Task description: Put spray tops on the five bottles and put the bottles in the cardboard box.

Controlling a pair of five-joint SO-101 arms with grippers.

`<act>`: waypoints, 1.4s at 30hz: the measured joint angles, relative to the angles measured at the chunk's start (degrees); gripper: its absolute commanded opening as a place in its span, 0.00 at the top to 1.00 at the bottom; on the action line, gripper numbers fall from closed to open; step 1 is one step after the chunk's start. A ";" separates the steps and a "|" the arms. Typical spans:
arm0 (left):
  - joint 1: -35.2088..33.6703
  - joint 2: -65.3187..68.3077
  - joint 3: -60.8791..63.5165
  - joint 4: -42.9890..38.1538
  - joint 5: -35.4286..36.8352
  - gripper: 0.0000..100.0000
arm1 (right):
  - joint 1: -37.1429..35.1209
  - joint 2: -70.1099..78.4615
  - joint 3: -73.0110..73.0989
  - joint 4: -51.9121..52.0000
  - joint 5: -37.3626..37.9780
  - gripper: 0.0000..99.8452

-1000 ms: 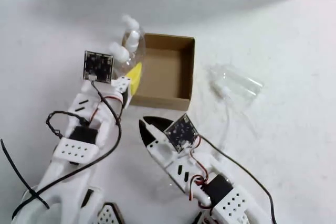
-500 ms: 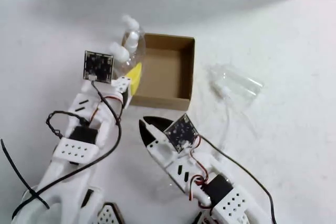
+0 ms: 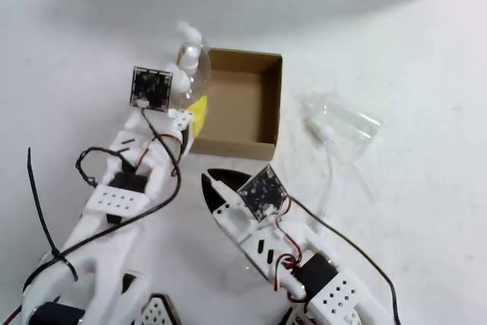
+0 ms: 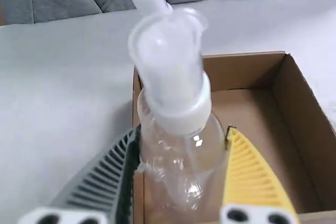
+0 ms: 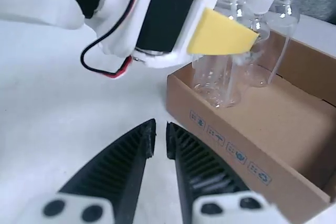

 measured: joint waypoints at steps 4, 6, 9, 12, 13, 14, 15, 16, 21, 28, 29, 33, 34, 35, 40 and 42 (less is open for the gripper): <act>-0.09 0.00 0.09 -1.58 0.00 0.94 | 0.00 0.00 0.00 0.00 0.00 0.98; -0.09 0.00 0.26 -3.08 0.00 0.94 | 0.00 0.00 0.00 0.00 0.00 0.98; -0.09 0.00 1.85 -4.84 0.00 0.94 | 0.00 0.00 0.00 0.00 0.00 0.98; -0.09 0.00 2.11 -5.10 0.00 0.94 | 0.00 0.00 0.00 0.00 0.00 0.98; -0.09 0.00 2.20 -5.10 0.00 0.94 | 0.00 0.00 0.00 0.00 0.00 0.98; -0.09 0.00 2.20 -5.10 0.00 0.94 | 0.00 0.00 0.00 0.00 0.00 0.98; -0.09 0.00 2.20 -5.10 0.00 0.94 | 0.00 0.00 0.00 0.00 0.00 0.98; -0.09 0.00 2.20 -5.10 0.00 0.94 | 0.00 0.00 0.00 0.00 0.00 0.98; -0.09 0.00 2.20 -5.10 0.00 0.94 | 0.00 0.00 0.00 0.00 0.00 0.98; -0.09 7.03 2.02 -5.45 0.00 0.94 | 0.00 0.00 0.00 0.00 0.00 0.98; -0.26 7.82 2.02 -5.45 0.00 0.94 | 0.00 0.00 0.00 0.00 0.00 0.98; -0.53 7.91 2.02 -5.45 0.00 0.94 | 0.00 0.00 0.00 0.00 0.00 0.98; -0.62 8.09 2.02 -5.45 0.00 0.94 | 0.00 0.00 0.00 0.00 0.00 0.98; -0.62 8.26 1.93 -5.45 0.00 0.94 | 0.00 0.00 0.00 0.00 0.00 0.98; -0.62 8.26 1.93 -5.80 0.00 0.94 | 0.00 0.00 0.00 0.00 0.00 0.98; -0.62 8.35 1.93 -5.80 0.00 0.94 | 0.00 0.00 0.00 0.00 0.00 0.98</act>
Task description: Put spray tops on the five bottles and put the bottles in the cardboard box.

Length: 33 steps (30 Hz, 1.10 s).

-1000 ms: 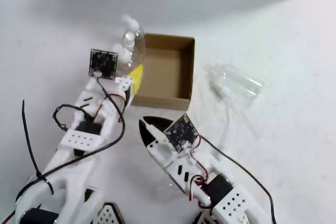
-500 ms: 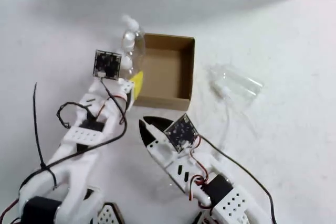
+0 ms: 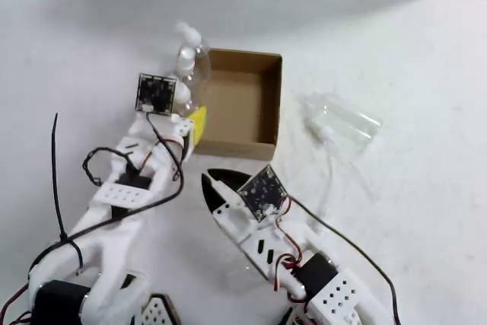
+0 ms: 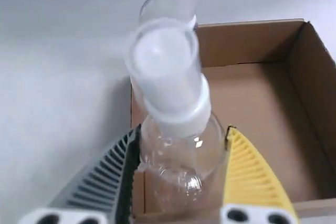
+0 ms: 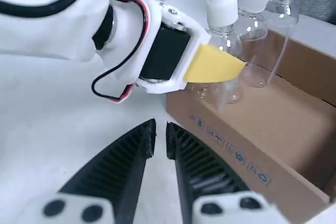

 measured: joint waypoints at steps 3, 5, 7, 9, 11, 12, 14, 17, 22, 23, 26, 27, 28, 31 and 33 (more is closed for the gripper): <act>0.00 0.00 0.00 -0.09 0.00 0.89 | 0.00 0.00 0.00 0.00 0.00 0.98; 0.00 0.00 0.00 -0.09 0.00 0.84 | 0.00 0.00 0.00 0.00 0.00 0.98; 0.00 0.00 0.00 -0.09 0.00 0.79 | 0.00 0.00 0.00 0.18 0.00 0.98; 0.00 0.00 0.00 -0.09 -0.09 0.76 | 0.00 0.00 0.00 0.88 0.00 0.98; -0.26 0.00 0.00 -0.09 -0.09 0.76 | 0.00 0.00 0.00 1.05 0.00 0.98; -0.26 0.00 0.00 -0.09 -0.18 0.76 | 0.00 0.00 0.00 1.05 0.00 0.98; -0.26 0.00 0.00 -0.09 -0.18 0.76 | 0.00 0.00 0.00 1.05 0.00 0.98; -0.88 0.00 0.09 -0.09 -0.09 0.76 | 0.00 0.00 0.00 1.05 0.00 0.98; -2.02 0.00 0.09 -0.09 0.00 0.71 | 0.00 0.00 0.00 1.05 0.00 0.98; -2.20 0.00 0.09 -0.09 -0.09 0.70 | 0.00 0.00 0.00 1.05 0.00 0.98; -2.29 0.00 0.09 -0.09 -0.09 0.69 | 0.00 0.00 0.00 1.05 0.00 0.98; -2.29 0.00 0.09 -0.09 -0.09 0.69 | 0.00 0.00 0.00 1.05 0.00 0.98; -2.29 0.00 0.09 -0.09 -0.09 0.69 | 0.00 0.00 0.00 1.05 0.00 0.98; -2.55 0.00 0.09 -0.09 -0.09 0.69 | 0.00 0.00 0.00 1.05 0.00 0.98; -2.64 0.00 0.09 -0.09 -0.18 0.66 | 0.00 0.00 0.00 1.05 0.00 0.98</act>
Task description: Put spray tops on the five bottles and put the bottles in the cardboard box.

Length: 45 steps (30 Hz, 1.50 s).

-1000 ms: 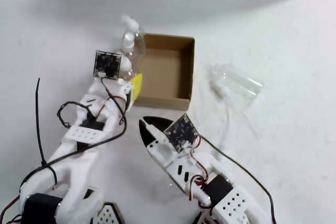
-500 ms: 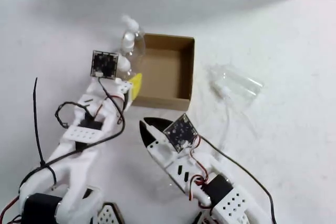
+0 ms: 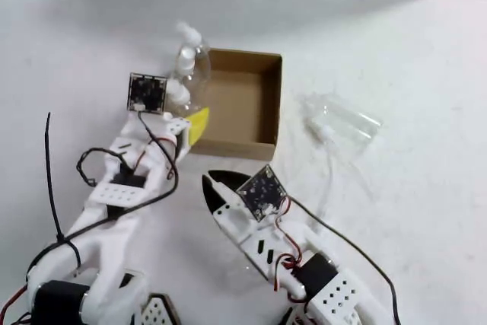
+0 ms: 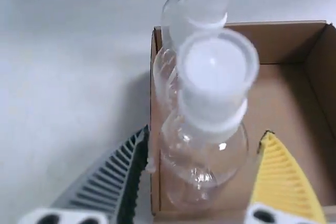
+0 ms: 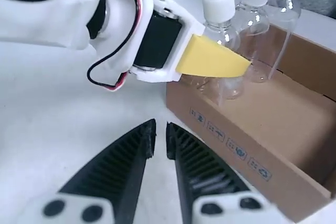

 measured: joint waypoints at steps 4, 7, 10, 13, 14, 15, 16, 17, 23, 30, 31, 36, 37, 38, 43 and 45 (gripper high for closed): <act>0.09 0.00 0.00 0.00 0.00 0.62 | 0.00 0.00 0.00 0.00 0.00 0.98; 0.09 0.00 0.00 1.32 0.00 0.62 | 0.00 0.00 0.00 0.00 0.00 0.98; 0.09 0.00 0.00 1.85 0.00 0.62 | 0.00 0.00 0.00 0.00 0.00 0.98; -0.97 0.00 0.00 1.85 0.00 0.62 | 0.00 0.00 0.00 0.00 0.00 0.98; -1.41 0.00 0.00 1.85 0.00 0.62 | 0.00 0.00 0.00 0.00 0.00 0.98; -1.93 0.00 0.00 1.85 0.00 0.62 | 0.00 0.00 0.00 0.00 0.00 0.98; -2.37 0.00 0.00 1.85 0.00 0.62 | 0.00 0.00 0.00 0.00 0.00 0.98; -2.64 0.00 0.00 1.85 0.00 0.62 | 0.00 0.00 0.00 0.00 0.09 0.98; -2.46 0.00 0.00 1.85 0.00 0.62 | 0.00 0.00 0.00 0.00 0.18 0.98; -2.37 -6.33 2.46 6.33 0.00 0.62 | 0.00 0.00 0.00 0.00 1.67 0.98; -2.37 -8.26 3.08 7.47 0.00 0.62 | 0.00 0.00 0.00 0.00 1.85 0.98; -1.41 -16.62 5.89 12.57 0.00 0.62 | 0.00 0.00 0.00 0.00 2.02 0.98; -1.32 -17.67 5.89 13.63 0.00 0.62 | 0.00 0.00 0.00 0.00 2.02 0.98; -1.41 -18.73 5.89 14.86 0.00 0.62 | 0.00 0.00 0.00 0.00 2.02 0.98; -1.41 -22.59 5.89 21.36 0.00 0.62 | 0.00 0.00 0.00 0.00 2.11 0.98; -1.41 -24.26 5.89 24.18 0.00 0.62 | 0.70 0.00 0.00 0.00 2.11 0.98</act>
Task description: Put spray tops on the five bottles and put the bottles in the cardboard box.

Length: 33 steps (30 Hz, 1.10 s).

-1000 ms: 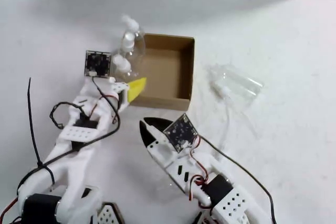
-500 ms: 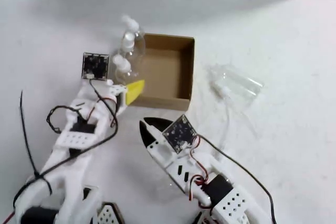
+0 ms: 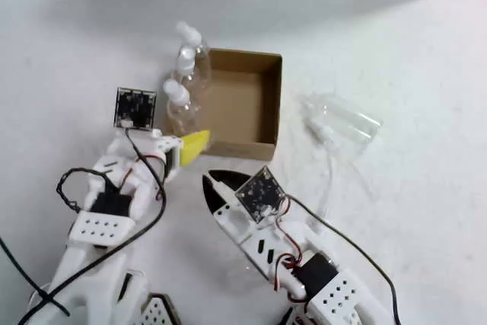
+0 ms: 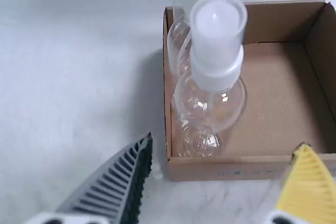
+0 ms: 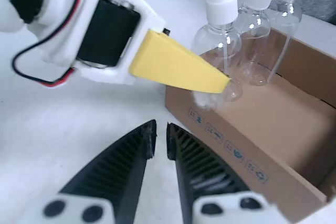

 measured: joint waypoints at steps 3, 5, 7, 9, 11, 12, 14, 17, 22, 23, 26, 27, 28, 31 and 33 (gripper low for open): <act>-0.09 -2.73 0.35 5.01 -1.76 0.62 | 1.41 0.00 0.00 0.00 0.00 0.98; -0.62 -5.19 2.29 8.18 -2.37 0.62 | 2.02 0.00 0.00 0.00 0.00 0.98; -1.93 -8.26 4.48 10.20 -2.81 0.62 | 2.20 0.00 0.00 0.00 0.00 0.98; -2.90 -11.60 6.86 11.52 -2.99 0.62 | 2.02 0.00 0.00 0.00 0.00 0.98; -3.43 -15.38 8.79 13.36 -3.08 0.62 | 2.11 0.00 0.00 0.00 0.00 0.98; -3.69 -17.32 9.41 14.77 -3.43 0.62 | 2.11 0.00 0.00 0.00 0.00 0.98; -3.78 -21.19 10.29 18.46 -4.84 0.62 | 2.02 0.00 0.00 0.00 0.00 0.98; -3.96 -27.43 11.16 24.70 -5.89 0.62 | 2.55 0.00 0.00 0.00 0.00 0.98; -3.96 -37.54 15.03 33.49 -6.15 0.62 | 2.37 0.00 0.00 0.00 0.00 0.98; -3.96 -39.65 16.09 34.46 -6.24 0.62 | 2.37 0.00 0.00 0.00 0.00 0.98; -3.96 -45.98 18.99 36.57 -6.24 0.62 | 3.16 0.00 0.00 0.00 0.00 0.98; -3.96 -48.26 19.78 37.80 -6.68 0.62 | 3.96 0.00 0.00 0.00 0.00 0.98; -3.96 -50.37 20.22 39.03 -7.47 0.63 | 4.75 0.00 0.00 0.00 0.00 0.98; -3.96 -55.38 21.36 42.81 -9.67 0.69 | 8.26 0.00 0.00 0.00 0.00 0.98; -4.13 -56.00 21.63 43.52 -10.55 0.75 | 11.78 0.00 -0.79 0.00 0.00 0.98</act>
